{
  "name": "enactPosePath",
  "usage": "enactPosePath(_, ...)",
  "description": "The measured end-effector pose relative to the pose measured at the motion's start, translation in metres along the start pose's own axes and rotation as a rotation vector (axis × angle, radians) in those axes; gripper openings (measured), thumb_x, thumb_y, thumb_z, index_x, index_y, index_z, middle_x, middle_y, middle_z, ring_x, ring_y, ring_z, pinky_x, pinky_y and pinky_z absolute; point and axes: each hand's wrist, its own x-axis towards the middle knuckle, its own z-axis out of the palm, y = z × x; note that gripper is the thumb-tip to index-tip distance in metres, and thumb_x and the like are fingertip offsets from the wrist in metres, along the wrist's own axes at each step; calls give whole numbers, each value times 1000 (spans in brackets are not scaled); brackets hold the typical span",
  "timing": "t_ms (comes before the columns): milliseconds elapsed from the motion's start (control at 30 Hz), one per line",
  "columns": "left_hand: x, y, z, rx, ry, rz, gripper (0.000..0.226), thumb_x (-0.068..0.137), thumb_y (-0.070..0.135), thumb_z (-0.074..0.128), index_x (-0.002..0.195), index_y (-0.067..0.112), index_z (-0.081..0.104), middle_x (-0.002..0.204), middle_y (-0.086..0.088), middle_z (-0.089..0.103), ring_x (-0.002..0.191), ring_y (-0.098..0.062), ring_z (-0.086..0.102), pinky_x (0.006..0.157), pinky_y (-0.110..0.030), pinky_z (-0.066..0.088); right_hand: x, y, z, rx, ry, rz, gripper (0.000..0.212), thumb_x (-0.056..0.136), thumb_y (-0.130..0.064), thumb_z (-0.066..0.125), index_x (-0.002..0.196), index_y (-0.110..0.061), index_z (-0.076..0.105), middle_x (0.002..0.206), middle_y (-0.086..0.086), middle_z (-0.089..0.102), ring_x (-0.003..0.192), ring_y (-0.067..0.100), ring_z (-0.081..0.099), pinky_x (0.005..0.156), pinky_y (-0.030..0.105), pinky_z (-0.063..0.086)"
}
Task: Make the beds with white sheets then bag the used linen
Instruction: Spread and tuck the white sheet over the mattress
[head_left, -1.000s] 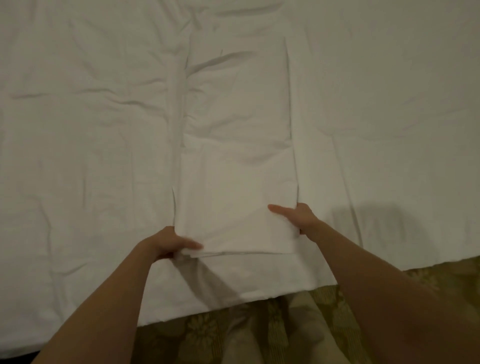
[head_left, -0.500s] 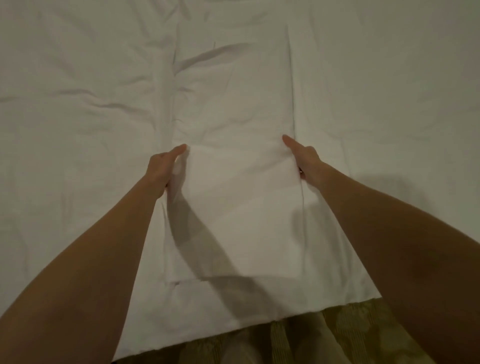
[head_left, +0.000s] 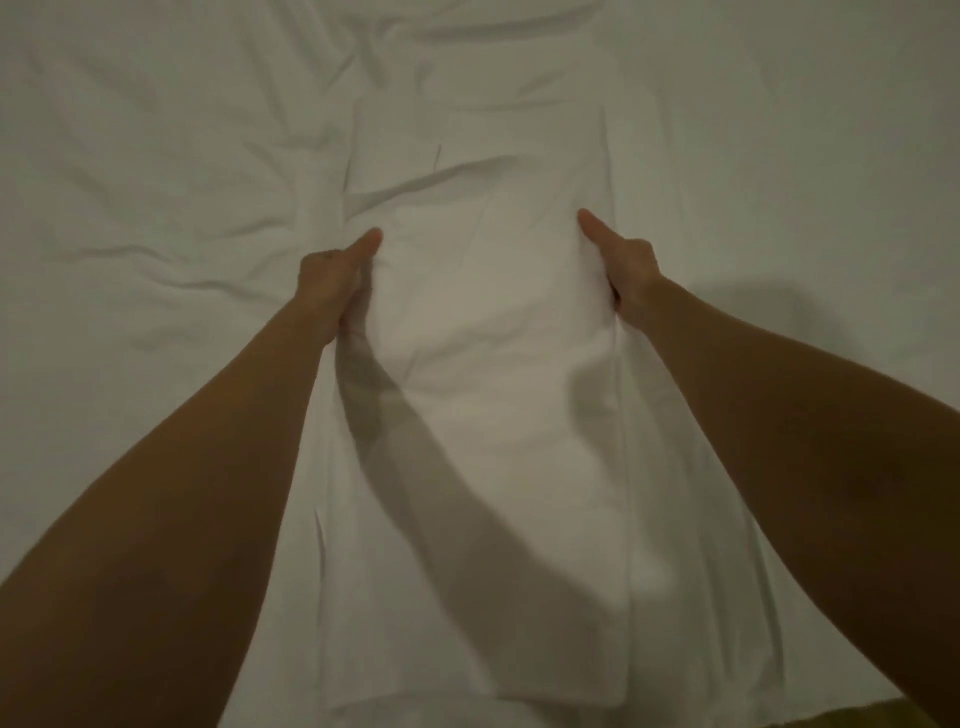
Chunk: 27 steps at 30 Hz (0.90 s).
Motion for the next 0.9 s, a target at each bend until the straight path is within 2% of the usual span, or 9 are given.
enactPosePath(100, -1, 4, 6, 12, -2, 94, 44, 88, 32, 69, 122, 6, 62, 110, -4, 68, 94, -15, 66, 83, -24, 53, 2, -5, 2, -4, 17, -46, 40, 80, -38, 76, 101, -5, 65, 101, 8, 68, 86, 20, 66, 83, 32, 56)
enactPosePath(200, -4, 10, -10, -75, -25, 143, 30, 90, 28, 67, 116, 14, 65, 104, 3, 70, 92, -10, 68, 80, -23, 54, 2, -12, 5, 8, -13, -167, 33, 83, -26, 75, 107, -5, 68, 97, 4, 70, 78, 12, 66, 73, 23, 57)
enactPosePath(267, -3, 1, -23, -102, 30, 128, 26, 91, 29, 66, 113, 16, 65, 99, 6, 70, 93, -10, 67, 80, -23, 54, 4, -15, 11, -28, -51, -222, 32, 83, -25, 75, 106, -5, 68, 94, 1, 69, 79, 11, 66, 74, 22, 57)
enactPosePath(333, 0, -13, -30, -48, 127, 91, 27, 90, 30, 66, 111, 14, 64, 96, 5, 67, 98, -14, 64, 82, -24, 52, 4, -11, 14, -43, -83, -198, 30, 82, -26, 75, 103, -7, 66, 93, 1, 68, 83, 14, 66, 79, 25, 57)
enactPosePath(433, -5, -28, -36, 57, 195, 65, 51, 84, 39, 72, 126, 12, 59, 111, 1, 62, 106, -16, 59, 94, -27, 48, 0, 0, 9, 28, -110, -88, 26, 80, -30, 77, 95, -11, 65, 97, 5, 70, 90, 19, 67, 80, 31, 58)
enactPosePath(500, -19, -40, -38, 150, 230, 60, 66, 78, 47, 75, 130, 11, 56, 118, 0, 60, 109, -16, 57, 99, -29, 46, -5, 9, 4, 2, -125, -43, 30, 78, -34, 78, 96, -12, 67, 103, 7, 71, 94, 21, 68, 83, 35, 58)
enactPosePath(600, -46, -70, -44, 272, 294, 27, 77, 73, 53, 77, 128, 4, 55, 122, -8, 61, 113, -24, 58, 100, -34, 46, -21, 35, -1, -80, -162, 29, 46, 72, -41, 81, 103, -10, 70, 101, 7, 73, 92, 23, 70, 85, 43, 57)
enactPosePath(733, -83, -105, -48, 297, 200, -106, 82, 63, 66, 76, 118, 6, 65, 114, -9, 68, 108, -29, 62, 96, -42, 50, -56, 85, -9, -208, -146, 89, 72, 63, -48, 85, 116, -4, 67, 109, 9, 71, 96, 24, 69, 88, 40, 56)
enactPosePath(900, -139, -151, -62, 134, 27, -306, 76, 64, 44, 84, 121, -1, 63, 112, -13, 69, 101, -30, 64, 92, -41, 52, -97, 127, -25, -208, -192, 85, 69, 66, -35, 86, 122, -1, 62, 117, 10, 67, 104, 24, 65, 95, 38, 52)
